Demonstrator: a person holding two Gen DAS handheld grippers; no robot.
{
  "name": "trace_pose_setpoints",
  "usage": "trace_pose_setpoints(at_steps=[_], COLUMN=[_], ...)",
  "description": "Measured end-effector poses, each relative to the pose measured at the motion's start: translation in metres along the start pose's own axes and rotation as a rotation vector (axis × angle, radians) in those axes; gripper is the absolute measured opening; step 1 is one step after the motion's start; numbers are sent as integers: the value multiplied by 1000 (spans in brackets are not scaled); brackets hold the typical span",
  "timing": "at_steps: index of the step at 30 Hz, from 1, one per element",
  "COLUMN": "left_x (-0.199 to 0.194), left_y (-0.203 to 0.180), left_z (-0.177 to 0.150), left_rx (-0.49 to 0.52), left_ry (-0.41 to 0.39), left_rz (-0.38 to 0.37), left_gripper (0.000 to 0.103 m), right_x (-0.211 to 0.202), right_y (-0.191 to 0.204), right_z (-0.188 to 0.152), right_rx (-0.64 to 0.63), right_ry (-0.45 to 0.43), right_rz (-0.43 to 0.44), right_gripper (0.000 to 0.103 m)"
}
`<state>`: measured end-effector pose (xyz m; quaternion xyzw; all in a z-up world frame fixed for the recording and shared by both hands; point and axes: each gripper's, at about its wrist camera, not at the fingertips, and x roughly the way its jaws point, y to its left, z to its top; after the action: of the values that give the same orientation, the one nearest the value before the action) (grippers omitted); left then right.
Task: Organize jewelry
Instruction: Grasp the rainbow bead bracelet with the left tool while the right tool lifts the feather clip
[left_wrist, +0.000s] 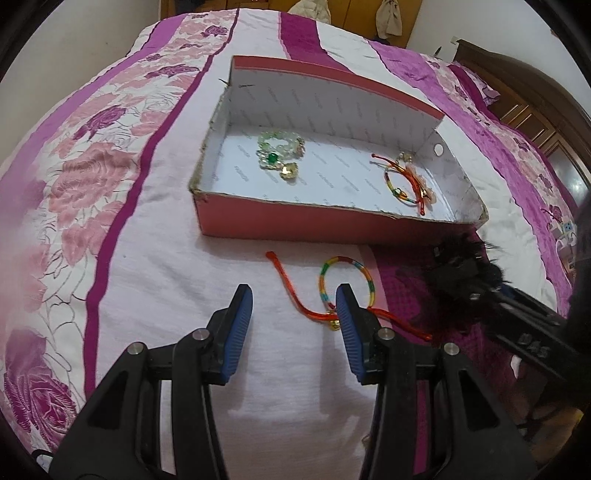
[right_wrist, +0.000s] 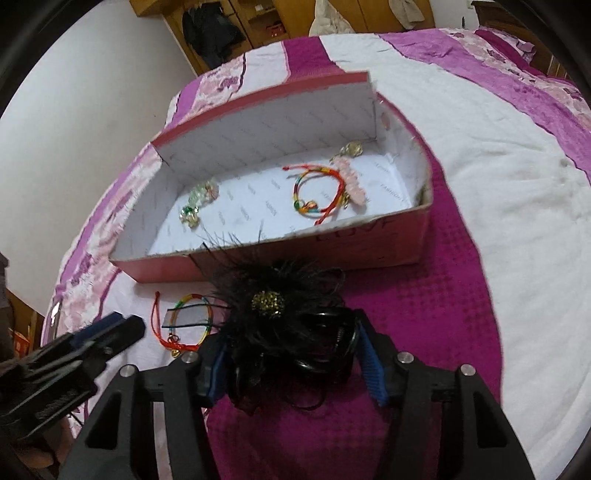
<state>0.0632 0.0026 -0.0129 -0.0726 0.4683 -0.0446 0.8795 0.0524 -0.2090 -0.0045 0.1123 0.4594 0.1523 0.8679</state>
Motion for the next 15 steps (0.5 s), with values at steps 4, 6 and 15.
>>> trace_pose_setpoints(at_steps=[4, 6, 15], left_x=[7, 10, 28], left_y=[-8, -12, -24], left_z=[-1, -1, -8], left_rx=[6, 10, 38], left_ry=[13, 18, 16], left_rz=[-8, -6, 28], left_gripper=[39, 39, 24], right_x=[-24, -34, -63], right_y=[-5, -9, -26], right_z=[1, 0, -8], right_rx=[-6, -7, 14], right_ry=[-44, -63, -116], right_rz=[-3, -9, -13], right_gripper=[61, 61, 61])
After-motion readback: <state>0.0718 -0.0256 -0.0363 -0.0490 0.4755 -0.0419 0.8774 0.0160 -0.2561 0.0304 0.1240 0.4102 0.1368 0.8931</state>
